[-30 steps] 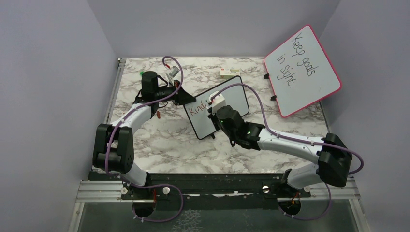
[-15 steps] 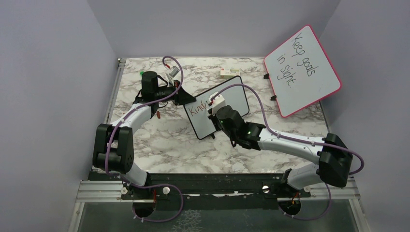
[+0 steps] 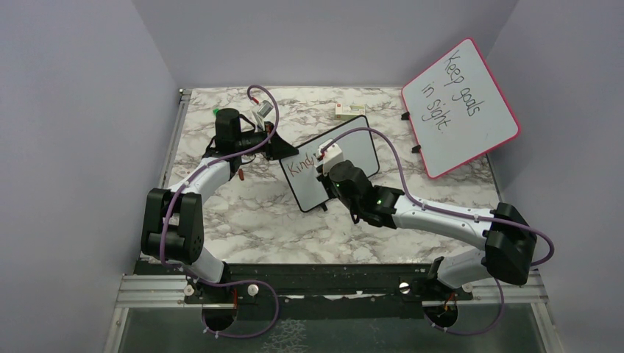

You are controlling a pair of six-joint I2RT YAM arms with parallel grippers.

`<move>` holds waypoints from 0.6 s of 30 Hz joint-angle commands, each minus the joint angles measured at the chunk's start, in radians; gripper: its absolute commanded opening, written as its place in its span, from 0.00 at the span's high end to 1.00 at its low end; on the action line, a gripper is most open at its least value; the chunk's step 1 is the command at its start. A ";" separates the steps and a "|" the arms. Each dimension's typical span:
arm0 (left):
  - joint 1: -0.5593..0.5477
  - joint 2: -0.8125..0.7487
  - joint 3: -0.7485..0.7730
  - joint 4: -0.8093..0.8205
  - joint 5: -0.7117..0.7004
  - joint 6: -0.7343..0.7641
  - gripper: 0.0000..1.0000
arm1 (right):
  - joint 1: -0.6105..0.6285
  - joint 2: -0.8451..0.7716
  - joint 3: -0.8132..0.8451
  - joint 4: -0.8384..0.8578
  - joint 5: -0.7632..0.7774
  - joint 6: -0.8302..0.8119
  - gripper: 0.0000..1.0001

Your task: Write a sentence on the whiteboard

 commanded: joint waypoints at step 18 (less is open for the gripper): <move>-0.002 0.007 0.008 -0.036 0.037 0.013 1.00 | -0.022 0.005 0.014 0.103 0.054 -0.045 0.99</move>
